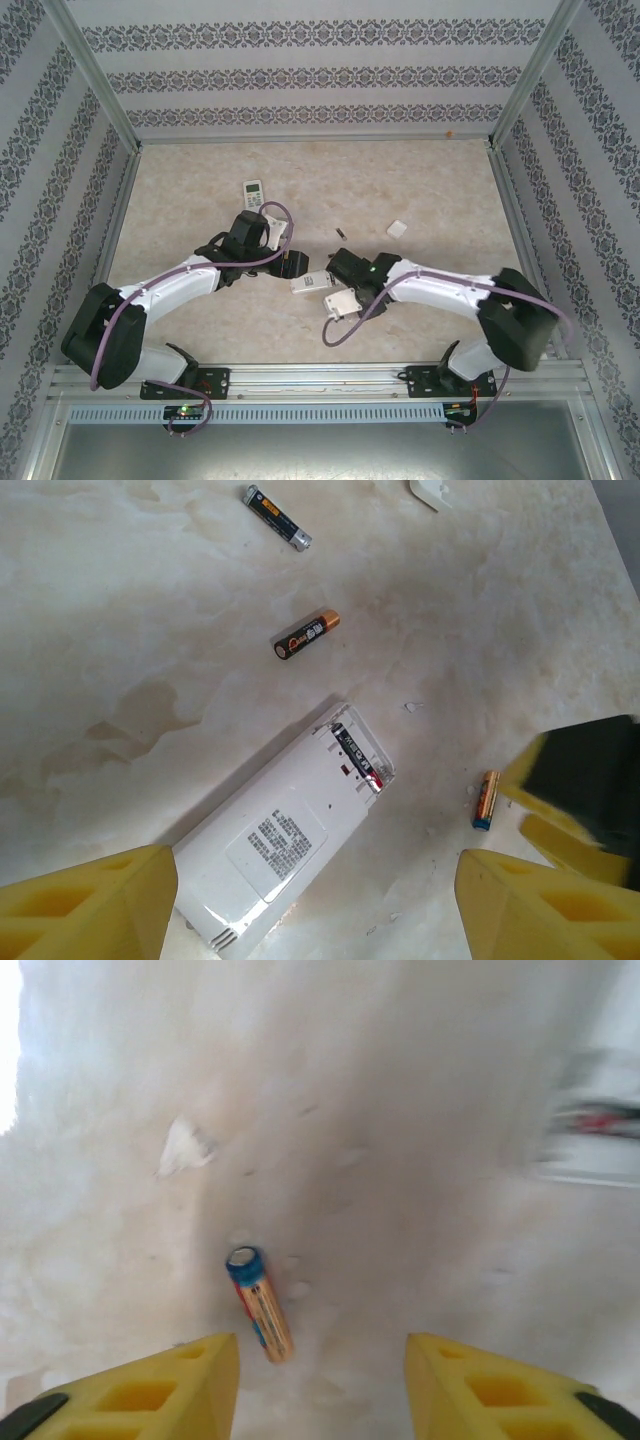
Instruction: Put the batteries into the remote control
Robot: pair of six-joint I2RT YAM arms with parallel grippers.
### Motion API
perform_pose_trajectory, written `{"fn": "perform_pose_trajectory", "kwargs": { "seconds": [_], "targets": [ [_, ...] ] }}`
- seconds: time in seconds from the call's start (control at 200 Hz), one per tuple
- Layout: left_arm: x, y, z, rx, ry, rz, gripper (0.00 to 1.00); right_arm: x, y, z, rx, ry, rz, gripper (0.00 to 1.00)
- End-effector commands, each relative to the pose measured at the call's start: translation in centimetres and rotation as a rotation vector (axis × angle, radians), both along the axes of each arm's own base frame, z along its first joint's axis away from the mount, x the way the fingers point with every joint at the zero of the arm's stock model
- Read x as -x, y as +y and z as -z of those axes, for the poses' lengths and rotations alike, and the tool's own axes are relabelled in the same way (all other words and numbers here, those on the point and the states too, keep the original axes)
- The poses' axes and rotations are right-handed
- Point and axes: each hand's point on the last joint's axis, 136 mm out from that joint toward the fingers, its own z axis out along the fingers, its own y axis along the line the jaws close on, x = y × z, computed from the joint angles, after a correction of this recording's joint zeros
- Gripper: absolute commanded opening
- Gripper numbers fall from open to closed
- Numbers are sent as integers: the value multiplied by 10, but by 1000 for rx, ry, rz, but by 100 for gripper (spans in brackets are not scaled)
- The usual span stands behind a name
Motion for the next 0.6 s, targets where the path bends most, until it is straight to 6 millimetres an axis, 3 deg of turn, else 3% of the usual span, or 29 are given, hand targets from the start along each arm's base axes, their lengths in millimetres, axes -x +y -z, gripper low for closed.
{"fn": "perform_pose_trajectory", "kwargs": {
  "seconds": [0.0,0.1,0.15,0.21,0.405,0.594],
  "targets": [
    [0,-4,-16,33,-56,23,74,-13,22,-60,-329,-43,594,53],
    [-1,-3,-16,44,-49,9,74,-32,5,-83,-573,-56,1296,52],
    [0,-3,-15,46,-40,2,74,-30,-8,-78,-633,1,1610,47],
    [0,-2,-14,49,-30,-8,74,-27,-15,-63,-644,95,1869,44],
    [6,0,-10,44,16,-4,74,-26,-18,-18,-554,287,2244,40],
    [13,6,-13,19,21,13,74,-9,-19,7,-544,243,2451,42]
  ]
}}
